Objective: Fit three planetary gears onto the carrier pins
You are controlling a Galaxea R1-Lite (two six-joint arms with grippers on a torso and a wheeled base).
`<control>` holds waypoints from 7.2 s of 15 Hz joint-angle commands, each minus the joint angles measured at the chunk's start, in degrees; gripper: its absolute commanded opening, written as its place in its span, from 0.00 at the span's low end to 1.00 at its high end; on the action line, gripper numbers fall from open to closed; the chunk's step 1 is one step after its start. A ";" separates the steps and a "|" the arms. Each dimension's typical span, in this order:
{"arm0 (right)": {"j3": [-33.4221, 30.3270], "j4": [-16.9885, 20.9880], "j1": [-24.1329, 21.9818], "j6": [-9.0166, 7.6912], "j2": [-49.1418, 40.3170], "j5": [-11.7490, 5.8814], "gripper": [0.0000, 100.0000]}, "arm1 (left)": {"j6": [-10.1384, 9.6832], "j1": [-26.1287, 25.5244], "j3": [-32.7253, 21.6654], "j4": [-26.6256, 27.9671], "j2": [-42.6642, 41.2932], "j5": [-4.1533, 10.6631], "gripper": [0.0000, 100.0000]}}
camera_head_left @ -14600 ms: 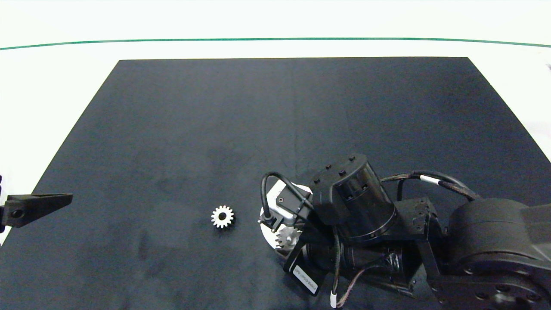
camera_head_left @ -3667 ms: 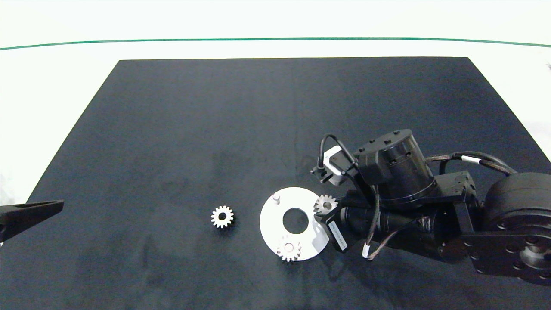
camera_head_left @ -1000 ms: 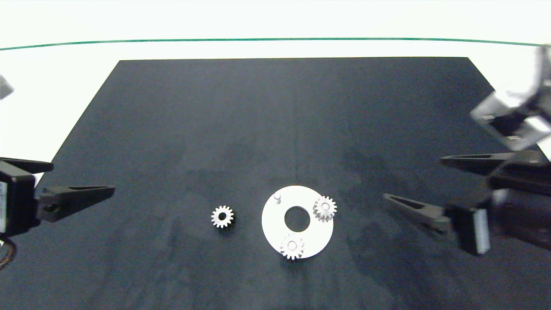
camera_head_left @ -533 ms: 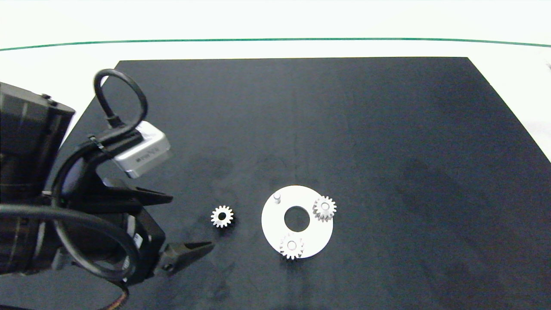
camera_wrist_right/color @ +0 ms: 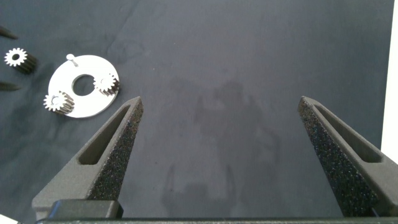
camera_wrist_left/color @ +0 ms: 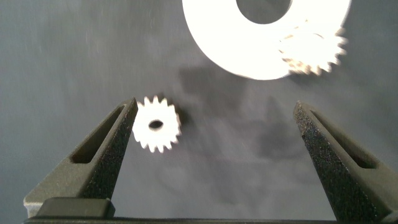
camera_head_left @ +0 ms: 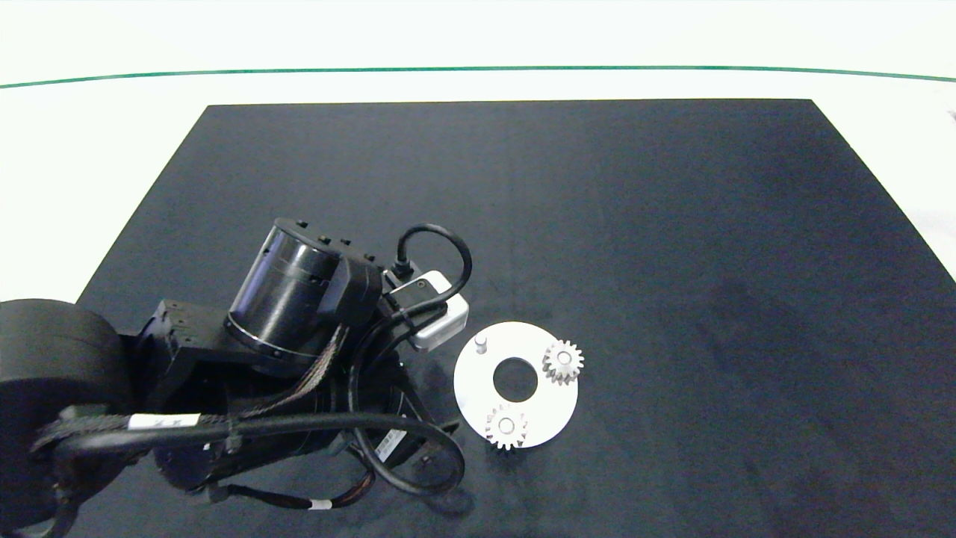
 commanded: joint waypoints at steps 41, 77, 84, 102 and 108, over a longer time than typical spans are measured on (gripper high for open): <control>1.18 -0.01 0.11 -1.34 -0.63 0.21 1.00 | 1.79 8.75 -4.59 7.65 8.03 -4.97 0.32; 1.80 0.07 0.19 -2.65 -0.89 0.21 1.00 | -0.41 -0.04 -36.93 22.85 20.34 -2.07 0.19; 2.24 -0.01 0.19 -2.74 -0.81 0.21 1.00 | -0.49 0.49 -36.49 22.94 19.81 -2.07 0.19; 2.24 -0.10 0.28 -3.62 -1.60 0.21 1.00 | -2.69 0.31 -36.05 22.94 18.49 -2.07 1.00; 4.08 -0.01 -0.42 -4.24 -3.00 -0.84 1.00 | -9.20 7.96 -24.98 21.27 1.88 2.59 1.00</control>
